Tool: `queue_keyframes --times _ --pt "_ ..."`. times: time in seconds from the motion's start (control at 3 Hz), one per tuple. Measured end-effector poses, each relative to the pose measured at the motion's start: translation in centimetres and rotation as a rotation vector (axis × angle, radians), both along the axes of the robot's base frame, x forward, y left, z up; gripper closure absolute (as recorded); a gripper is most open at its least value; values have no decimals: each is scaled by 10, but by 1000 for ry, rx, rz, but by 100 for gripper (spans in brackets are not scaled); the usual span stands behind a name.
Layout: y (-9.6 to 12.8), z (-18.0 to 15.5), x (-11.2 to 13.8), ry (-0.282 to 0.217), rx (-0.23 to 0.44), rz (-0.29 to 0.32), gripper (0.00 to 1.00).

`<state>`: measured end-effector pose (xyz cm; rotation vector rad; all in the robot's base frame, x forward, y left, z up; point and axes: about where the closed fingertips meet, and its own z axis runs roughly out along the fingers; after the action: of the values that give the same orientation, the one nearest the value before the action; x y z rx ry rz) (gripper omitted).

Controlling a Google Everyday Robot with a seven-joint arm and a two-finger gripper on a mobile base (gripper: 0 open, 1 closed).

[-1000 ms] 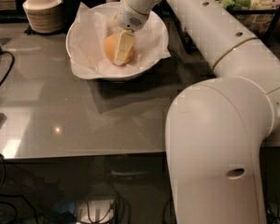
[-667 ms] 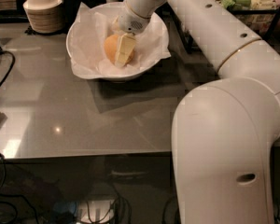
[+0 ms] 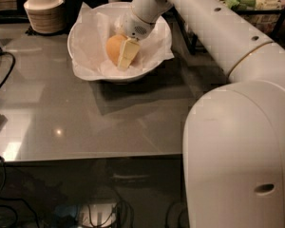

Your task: Pick orange from white bowl

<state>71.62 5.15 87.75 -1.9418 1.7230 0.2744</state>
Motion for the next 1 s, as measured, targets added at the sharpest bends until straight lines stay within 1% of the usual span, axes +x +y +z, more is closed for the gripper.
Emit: queue_keyframes --times 0.33,0.67,1.0 --pt "3 2 9 -3 -2 7 22" --pt "6 4 17 -1 -1 13 27" --pt "3 -1 19 15 2 3 28"
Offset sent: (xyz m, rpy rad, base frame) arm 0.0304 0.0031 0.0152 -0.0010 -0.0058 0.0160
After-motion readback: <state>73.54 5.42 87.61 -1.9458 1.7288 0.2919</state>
